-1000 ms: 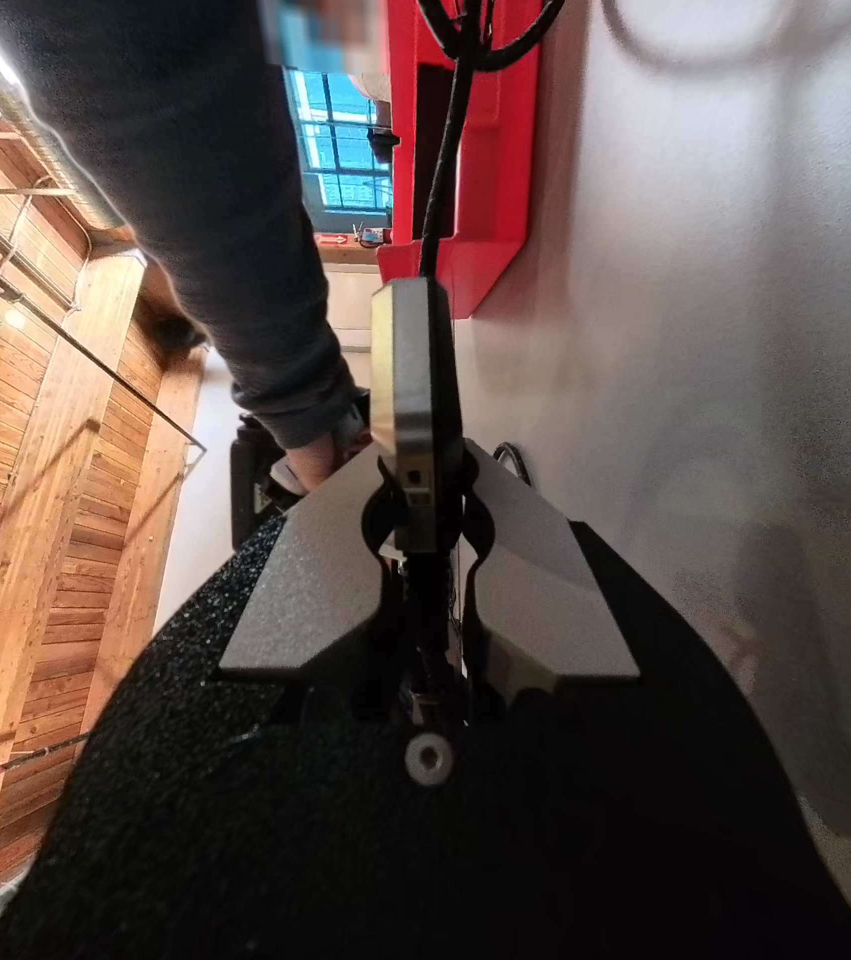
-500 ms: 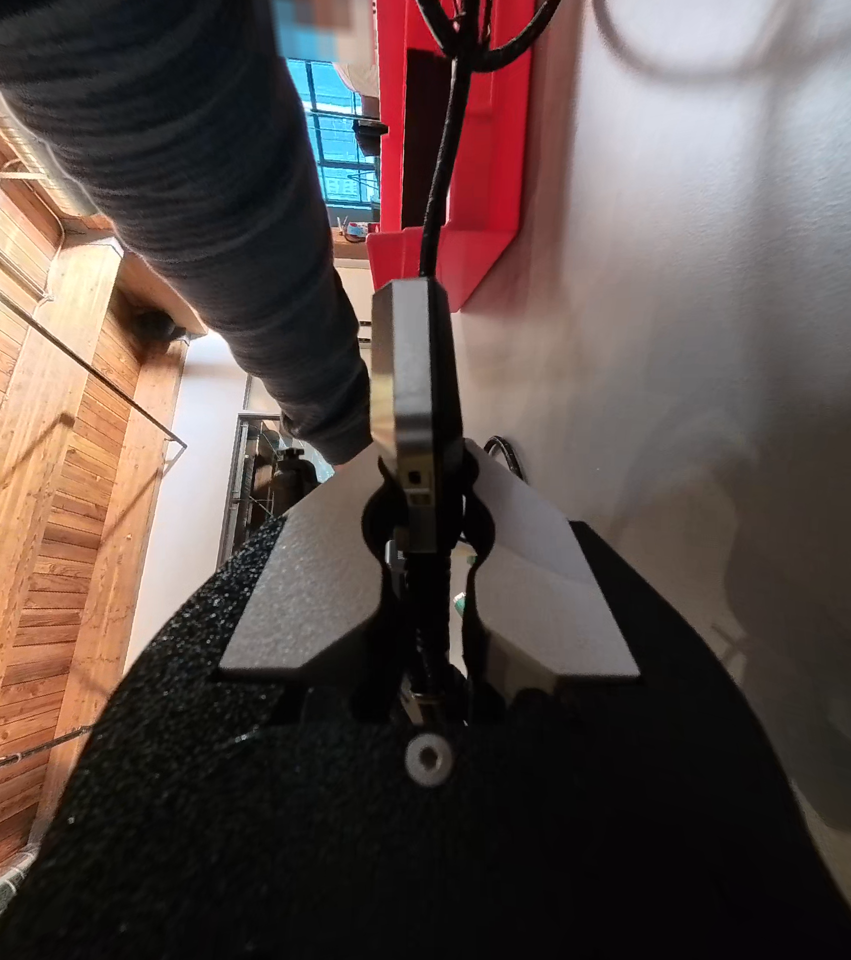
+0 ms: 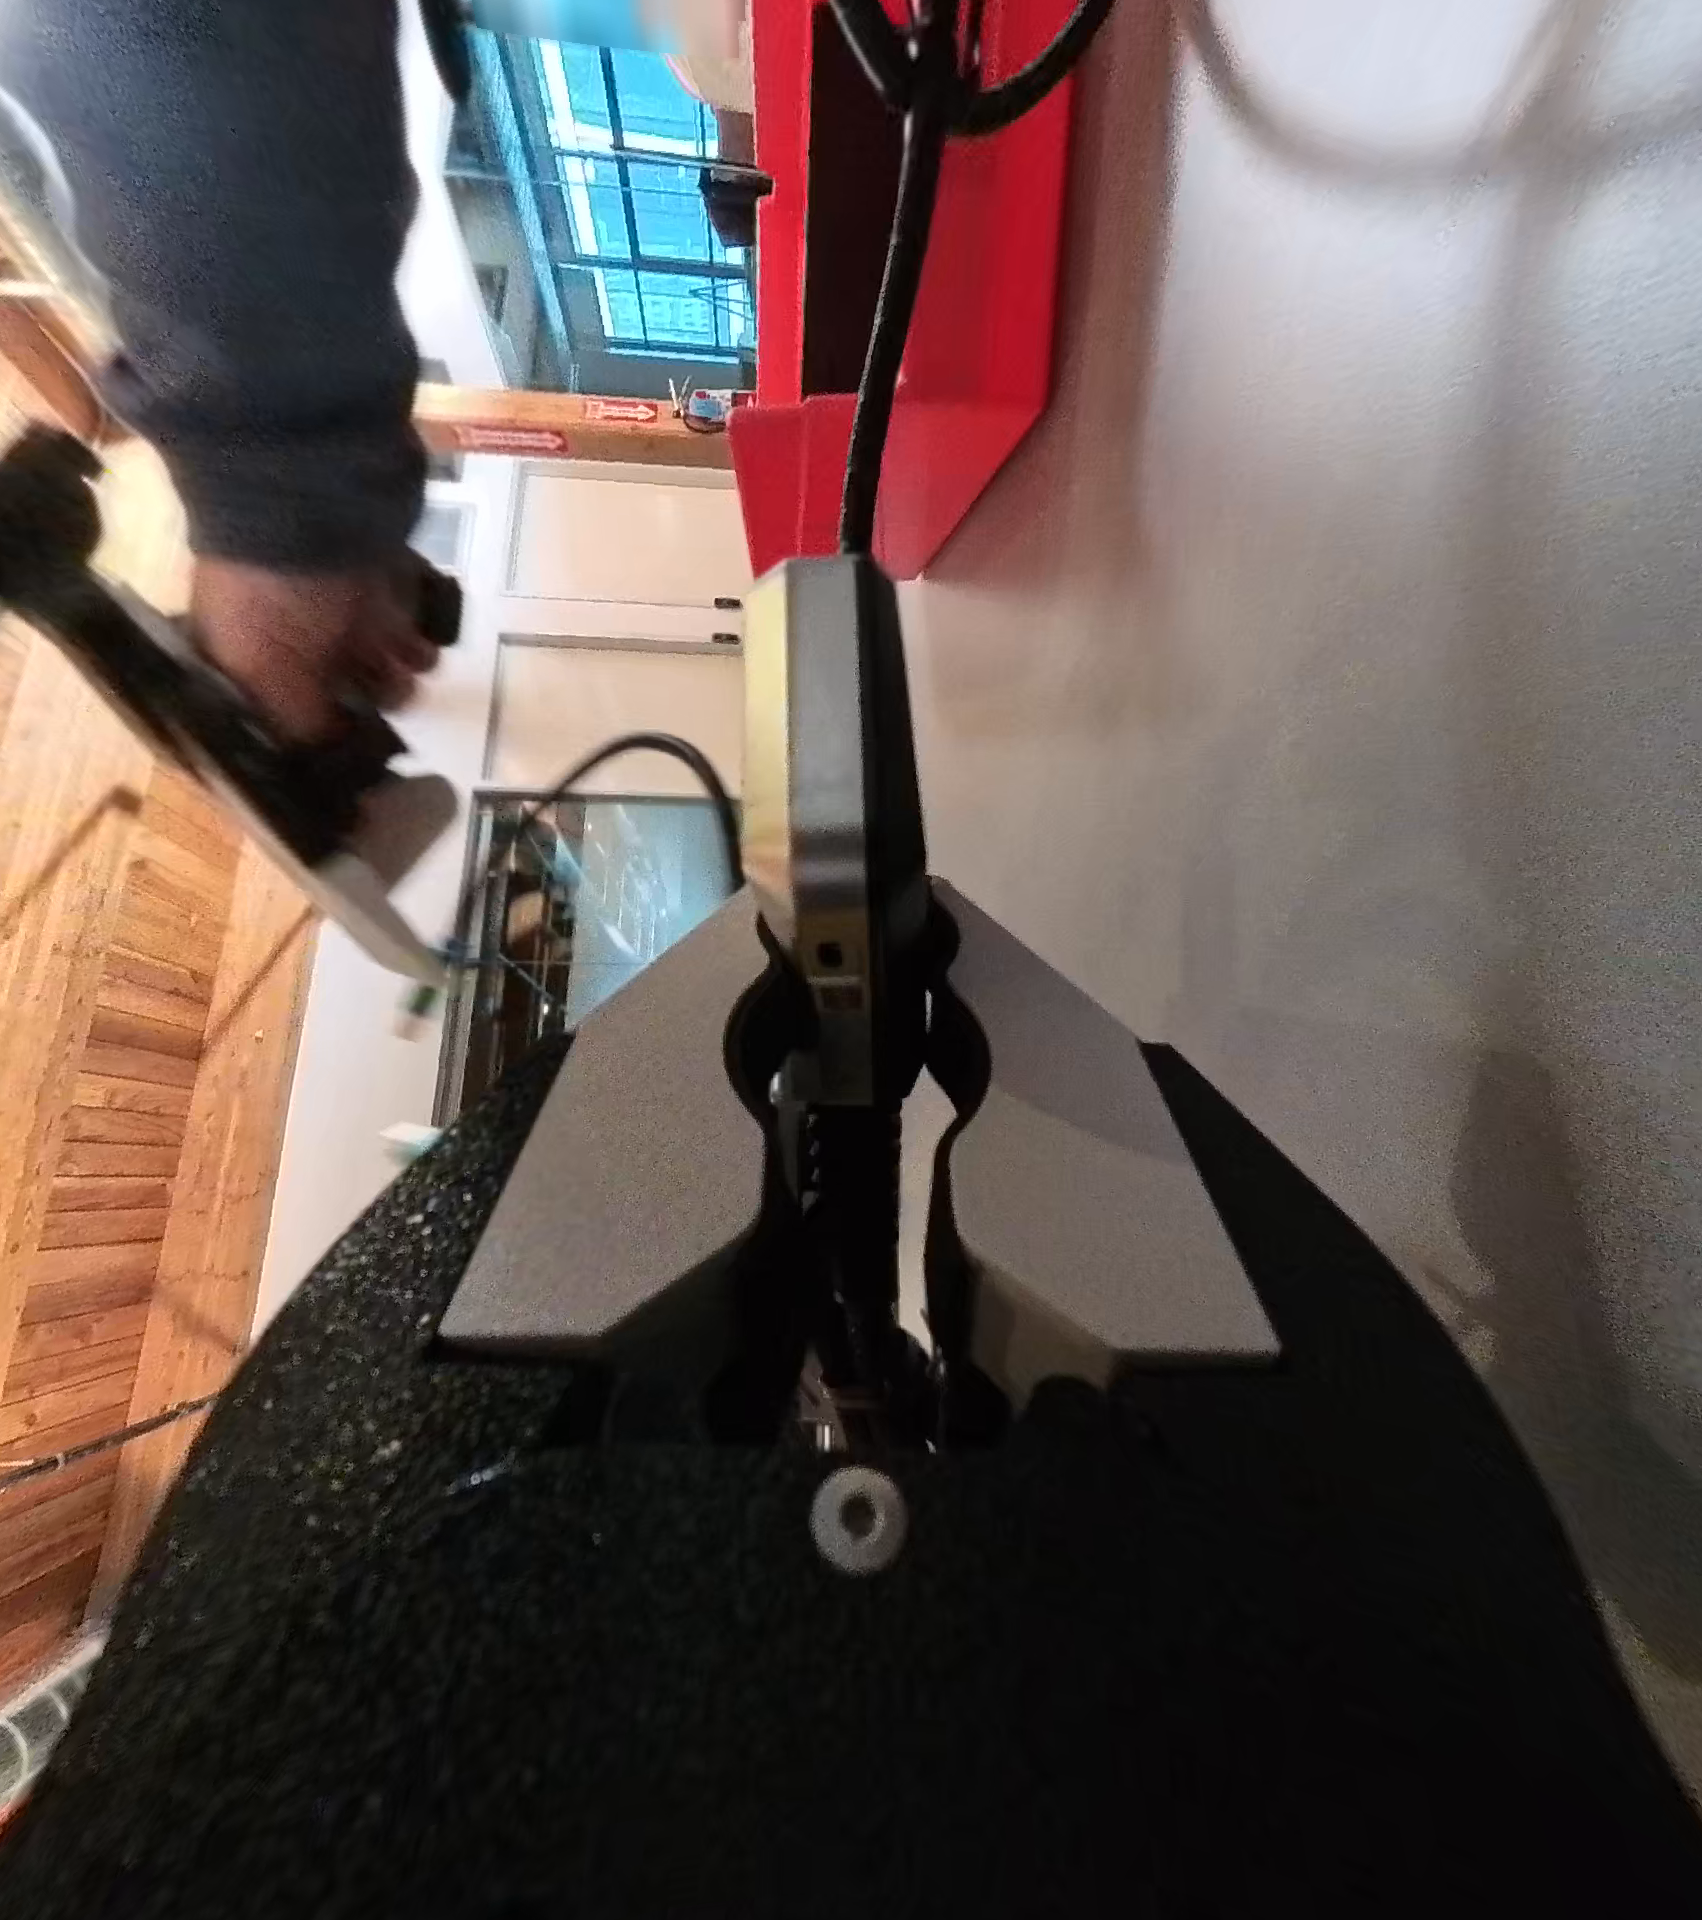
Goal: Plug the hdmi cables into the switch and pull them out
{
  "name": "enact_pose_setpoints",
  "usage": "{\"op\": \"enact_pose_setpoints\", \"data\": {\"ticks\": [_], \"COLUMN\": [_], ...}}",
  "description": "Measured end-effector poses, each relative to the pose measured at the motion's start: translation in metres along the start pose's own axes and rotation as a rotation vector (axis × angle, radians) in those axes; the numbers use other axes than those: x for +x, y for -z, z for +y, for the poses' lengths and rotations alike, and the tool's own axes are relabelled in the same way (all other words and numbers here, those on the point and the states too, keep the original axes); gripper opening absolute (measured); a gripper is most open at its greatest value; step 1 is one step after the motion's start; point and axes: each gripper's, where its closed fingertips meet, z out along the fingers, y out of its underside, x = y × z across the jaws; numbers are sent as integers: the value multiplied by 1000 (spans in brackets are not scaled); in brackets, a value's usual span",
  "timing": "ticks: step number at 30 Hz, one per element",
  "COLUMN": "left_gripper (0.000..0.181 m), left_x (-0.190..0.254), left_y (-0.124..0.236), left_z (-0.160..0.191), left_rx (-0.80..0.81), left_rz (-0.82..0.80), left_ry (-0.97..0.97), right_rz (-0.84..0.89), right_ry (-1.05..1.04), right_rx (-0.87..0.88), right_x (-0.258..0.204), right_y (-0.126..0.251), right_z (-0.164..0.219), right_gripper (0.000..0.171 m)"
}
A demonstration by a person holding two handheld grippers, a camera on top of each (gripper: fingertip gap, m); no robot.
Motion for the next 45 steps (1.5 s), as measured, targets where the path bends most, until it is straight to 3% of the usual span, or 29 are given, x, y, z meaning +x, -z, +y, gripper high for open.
{"op": "enact_pose_setpoints", "data": {"ticks": [6,9,12,19,23,32,45], "left_gripper": [20,20,19,19,19,18,18], "left_x": [-2,-5,-15,-36,-46,-49,-50], "left_y": [-2,-2,-1,7,14,16,18], "left_z": [4,8,15,17,12,12,15], "left_rx": [-30,-52,-86,-52,6,20,24], "left_rz": [-16,-33,-77,-169,-227,-251,-243], "left_ry": [-6,-5,19,122,133,120,143], "right_rz": [225,251,206,-4,-112,-290,-346], "right_ry": [204,244,192,-87,-123,-159,-194], "right_rx": [174,191,158,-125,-304,-515,-468], "right_x": [-4,-22,-50,-135,-178,-222,-216], "right_y": [132,170,185,148,117,89,81], "right_z": [-84,-101,-99,-23,16,19,14], "right_gripper": [19,19,19,18,19,19,18]}}
